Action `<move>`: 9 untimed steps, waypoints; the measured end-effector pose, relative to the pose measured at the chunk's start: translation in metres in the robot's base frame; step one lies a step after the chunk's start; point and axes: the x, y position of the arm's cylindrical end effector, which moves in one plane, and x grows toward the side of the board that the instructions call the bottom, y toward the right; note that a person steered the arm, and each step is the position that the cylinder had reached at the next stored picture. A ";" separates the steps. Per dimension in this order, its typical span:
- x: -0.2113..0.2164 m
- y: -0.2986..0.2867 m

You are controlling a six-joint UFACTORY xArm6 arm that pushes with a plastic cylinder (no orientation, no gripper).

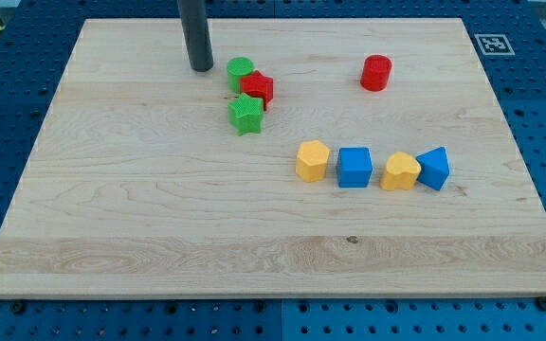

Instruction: Nudge the green circle along with red star right a bit

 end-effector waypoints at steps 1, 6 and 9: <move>0.000 0.000; -0.005 -0.011; 0.015 0.026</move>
